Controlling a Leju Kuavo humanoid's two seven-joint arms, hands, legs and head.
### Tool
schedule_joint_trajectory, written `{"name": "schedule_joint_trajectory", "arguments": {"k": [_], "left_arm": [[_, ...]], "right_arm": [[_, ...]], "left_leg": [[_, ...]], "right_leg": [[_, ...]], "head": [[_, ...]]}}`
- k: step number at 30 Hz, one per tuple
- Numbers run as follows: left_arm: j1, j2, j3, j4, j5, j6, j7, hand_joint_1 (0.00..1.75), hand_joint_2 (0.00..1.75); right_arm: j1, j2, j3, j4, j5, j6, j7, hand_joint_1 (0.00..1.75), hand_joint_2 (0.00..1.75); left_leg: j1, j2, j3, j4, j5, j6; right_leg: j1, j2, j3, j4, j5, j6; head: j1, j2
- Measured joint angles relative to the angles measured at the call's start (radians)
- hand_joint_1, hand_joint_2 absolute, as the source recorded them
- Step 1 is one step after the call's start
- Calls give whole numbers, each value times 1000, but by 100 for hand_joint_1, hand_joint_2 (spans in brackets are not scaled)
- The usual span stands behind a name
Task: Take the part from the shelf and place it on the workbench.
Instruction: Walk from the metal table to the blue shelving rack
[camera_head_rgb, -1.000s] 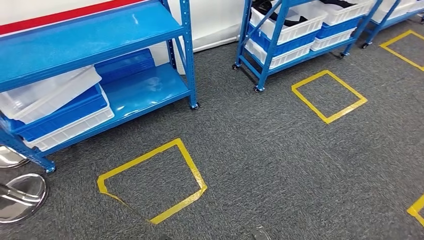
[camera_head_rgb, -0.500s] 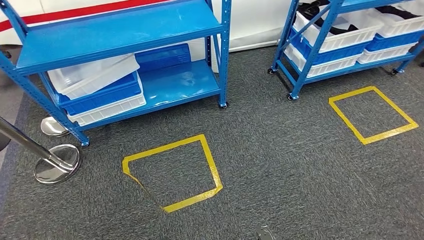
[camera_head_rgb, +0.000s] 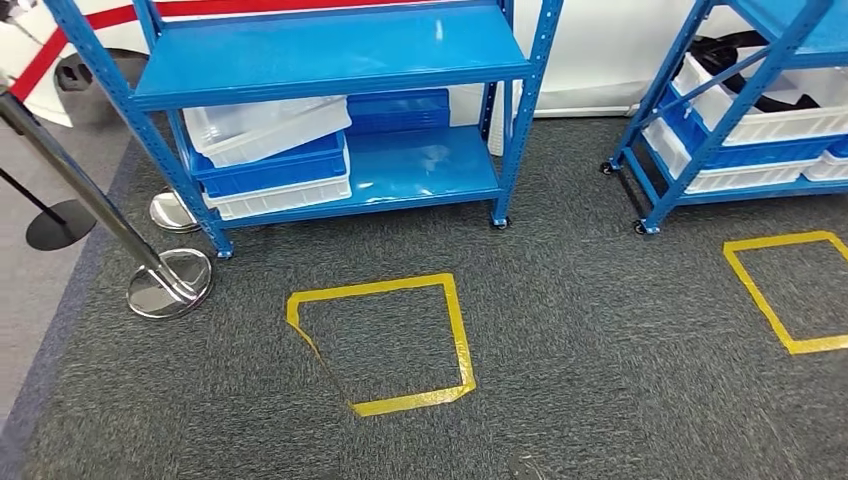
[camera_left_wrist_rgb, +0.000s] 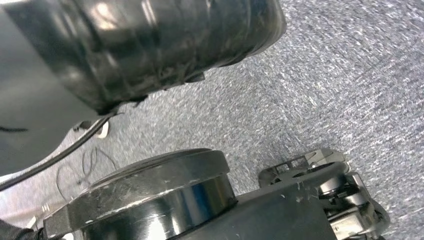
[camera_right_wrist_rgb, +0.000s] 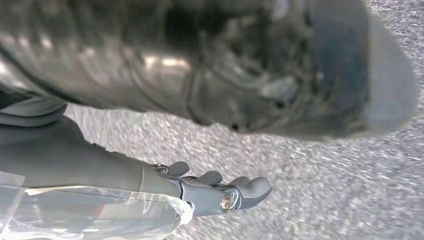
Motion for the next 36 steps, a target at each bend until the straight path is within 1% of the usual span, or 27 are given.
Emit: {"name": "schedule_joint_trajectory", "arguments": {"k": [2, 3, 4, 5, 6, 7, 9, 10, 11, 12, 13, 15, 17, 18, 20, 21, 22, 24, 25, 26, 28, 29, 30, 31, 33, 34, 36], "left_arm": [[-2, 0, 0, 0, 6, 1, -4, 0, 0], [-2, 0, 0, 0, 8, 2, -6, 0, 0], [0, 0, 0, 0, 10, 3, -7, 0, 0], [1, 0, 0, 0, 12, 5, -8, 0, 0], [3, 0, 0, 0, 12, 6, -8, 0, 0], [3, 1, 0, 0, 13, 7, -8, 0, 0], [2, 1, 0, 0, 15, 7, -8, 0, 0], [1, 1, 0, 0, 16, 7, -8, 0, 0], [1, 1, 0, 0, 19, 8, -8, 0, 0], [1, 1, 0, 0, 21, 8, -8, 0, 0], [2, 1, 0, 0, 24, 9, -8, 0, 0], [2, 2, 0, 0, 26, 12, -8, 0, 0], [-1, 2, -1, 0, 27, 15, -9, 0, 0], [-1, 1, -2, 0, 27, 16, -9, 0, 0], [1, 1, -3, 0, 27, 19, -9, 0, 0], [1, 1, -3, 0, 27, 20, -9, 0, 0], [1, 1, -3, 0, 27, 20, -10, 0, 0], [1, 1, -6, 0, 27, 21, -11, 0, 0], [1, 0, -7, 0, 26, 21, -12, 0, 0], [1, 0, -8, 0, 26, 21, -12, 0, 0], [1, 0, -10, 0, 26, 21, -13, 0, 0], [1, 0, -10, 0, 25, 21, -13, 0, 0], [1, 0, -11, 0, 24, 21, -13, 0, 0], [1, 0, -12, 0, 24, 21, -13, 0, 0], [1, 0, -16, 0, 23, 20, -13, 0, 0], [1, 0, -17, 0, 22, 20, -13, 0, 0], [0, 0, -17, 0, 21, 20, -13, 0, 0]], "right_arm": [[0, 0, 0, 1, 1, -1, 0, 0, 0], [0, 0, 0, 1, 3, -2, 0, 0, 0], [1, 0, 0, 2, 6, -3, -1, 0, 0], [1, 1, 0, 2, 10, -4, -2, 0, 0], [-1, 1, 0, 2, 15, -4, -3, 0, 0], [-2, 1, 0, 2, 19, -6, -4, 0, 0], [-3, 2, 0, 3, 27, -11, -6, 0, 0], [-1, 3, 0, 4, 32, -15, -7, 0, 0], [1, 3, 0, 4, 40, -20, -8, 0, 0], [2, 3, 0, 5, 48, -26, -8, 0, 0], [2, 3, 0, 5, 54, -33, -7, 0, 0], [-3, 3, 0, 6, 64, -44, -4, 0, 0], [-6, 3, 0, 6, 69, -49, -1, 0, 0], [-7, 3, 0, 6, 70, -50, 0, 0, 0], [-7, 3, 0, 6, 71, -50, 0, 0, 0], [-7, 4, 0, 6, 71, -50, 1, 0, 0], [-7, 5, 0, 6, 71, -49, 1, 0, 0], [-9, 8, 0, 6, 72, -48, 1, 0, 0], [-10, 8, 0, 7, 73, -48, 1, 0, 0], [-11, 8, 0, 7, 74, -48, 1, 0, 0], [-11, 8, 0, 7, 74, -45, 1, 0, 0], [-9, 8, 0, 7, 74, -42, 1, 0, 0], [-7, 8, 0, 7, 74, -38, 1, 0, 0], [-5, 8, 0, 7, 74, -35, 1, 0, 0], [-4, 8, 0, 8, 74, -31, 1, 0, 0], [-5, 8, 0, 8, 74, -30, 0, 0, 0], [-6, 8, 0, 8, 74, -30, 0, 0, 0]], "left_leg": [[2, -23, -11, 11, -1, -15], [3, -35, -16, 12, 2, -22], [5, -46, -21, 9, 5, -29], [7, -46, -24, 10, 5, -35], [6, -33, -31, 21, -2, -40], [6, -8, -47, 52, -22, -44], [5, 47, -102, 169, -83, -50], [6, 61, -131, 231, -108, -53], [6, 68, -149, 269, -117, -54], [6, 72, -147, 269, -106, -54], [6, 74, -124, 230, -79, -52], [4, 83, -49, 96, -24, -44], [-1, 90, -7, 17, -9, -32], [-1, 91, -3, 6, -11, -30], [0, 90, -3, 4, -8, -30], [-2, 89, -3, 4, -8, -28], [-5, 88, -3, 5, -9, -23], [-5, 87, 1, -4, -7, -7], [0, 86, 7, -14, -4, -2], [4, 86, 13, -23, 0, 3], [5, 85, 17, -30, 2, 8], [5, 83, 17, -29, 2, 9], [5, 80, 17, -29, 2, 9], [5, 76, 17, -28, 1, 8], [5, 69, 20, -25, -3, 2], [4, 67, 20, -21, -6, -3], [1, 63, 19, -17, -9, -16]], "right_leg": [[-2, 37, 28, -69, 17, -1], [1, 38, 29, -73, 13, -4], [1, 28, 30, -73, 16, -10], [0, 15, 32, -77, 19, -17], [-1, 4, 34, -81, 23, -24], [-3, -8, 36, -85, 26, -32], [2, -31, 35, -87, 28, -39], [4, -43, 34, -87, 27, -41], [6, -53, 34, -87, 27, -41], [7, -62, 34, -87, 26, -41], [8, -68, 34, -87, 26, -40], [11, -74, 36, -86, 23, -37], [15, -76, 36, -86, 22, -28], [19, -76, 35, -85, 21, -28], [20, -76, 35, -86, 22, -38], [20, -77, 37, -89, 23, -39], [18, -77, 39, -95, 27, -32], [16, -80, 45, -105, 28, -8], [17, -77, 40, -95, 18, -2], [17, -71, 26, -66, -1, 1], [17, -56, -35, 50, -57, 1], [16, -52, -67, 108, -75, 0], [15, -50, -86, 140, -76, 0], [14, -50, -86, 133, -56, 0], [9, -46, -35, 20, 11, -2], [9, -42, -6, -41, 34, -3], [10, -35, 20, -99, 45, -8]], "head": [[-1, 0], [-2, 0], [-2, 0], [-2, 0], [-5, 0], [-9, 0], [-16, 0], [-16, 0], [-16, 0], [-16, 0], [-16, 0], [-16, 0], [-15, 0], [-14, 0], [-12, 0], [-11, 0], [-11, 0], [-11, 0], [-9, 0], [-7, 0], [-4, 0], [-3, 0], [-3, 0], [-3, 0], [-3, 0], [-3, 0], [-4, 0]]}}
